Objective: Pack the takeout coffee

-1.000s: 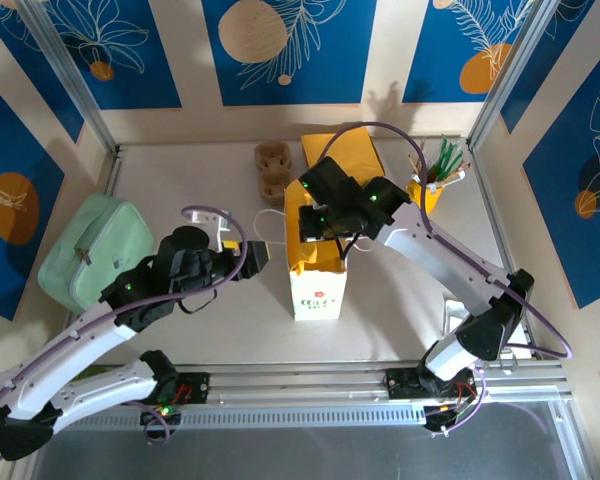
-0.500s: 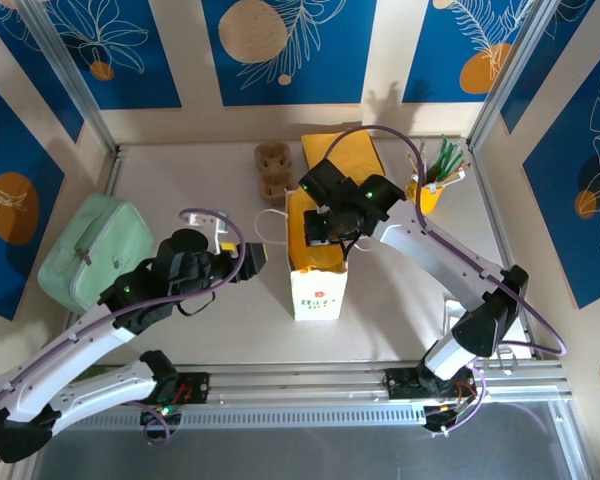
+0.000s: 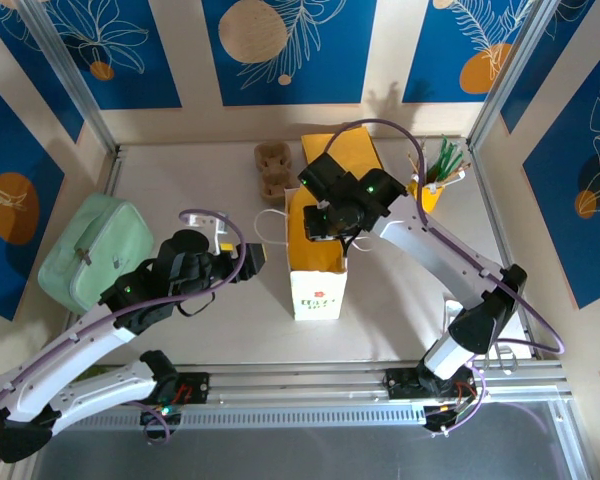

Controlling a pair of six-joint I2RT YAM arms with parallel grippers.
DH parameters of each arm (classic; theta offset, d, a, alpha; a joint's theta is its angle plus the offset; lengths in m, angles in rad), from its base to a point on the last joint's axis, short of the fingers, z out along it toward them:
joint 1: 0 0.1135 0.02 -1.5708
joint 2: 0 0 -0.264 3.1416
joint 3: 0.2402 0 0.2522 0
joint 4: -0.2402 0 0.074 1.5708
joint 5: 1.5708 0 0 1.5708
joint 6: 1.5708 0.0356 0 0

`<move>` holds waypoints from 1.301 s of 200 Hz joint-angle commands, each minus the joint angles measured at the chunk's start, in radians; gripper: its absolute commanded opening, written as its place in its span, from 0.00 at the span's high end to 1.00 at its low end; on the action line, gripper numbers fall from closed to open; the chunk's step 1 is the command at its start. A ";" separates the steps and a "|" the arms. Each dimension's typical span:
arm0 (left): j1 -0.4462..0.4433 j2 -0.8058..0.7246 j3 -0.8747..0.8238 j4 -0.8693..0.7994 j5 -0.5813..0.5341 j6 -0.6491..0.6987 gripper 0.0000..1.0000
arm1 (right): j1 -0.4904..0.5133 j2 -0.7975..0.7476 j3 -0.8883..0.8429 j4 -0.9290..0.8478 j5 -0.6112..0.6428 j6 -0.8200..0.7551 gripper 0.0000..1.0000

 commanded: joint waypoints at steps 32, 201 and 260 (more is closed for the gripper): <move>0.003 -0.004 -0.010 -0.003 -0.015 -0.011 0.16 | -0.005 -0.024 0.003 0.097 -0.022 -0.026 0.73; 0.003 -0.009 -0.010 -0.010 -0.019 -0.010 0.16 | -0.064 0.103 -0.010 0.124 -0.047 -0.025 0.73; 0.003 -0.021 0.007 -0.038 -0.049 0.013 0.16 | -0.047 -0.012 0.083 0.117 -0.029 -0.066 0.71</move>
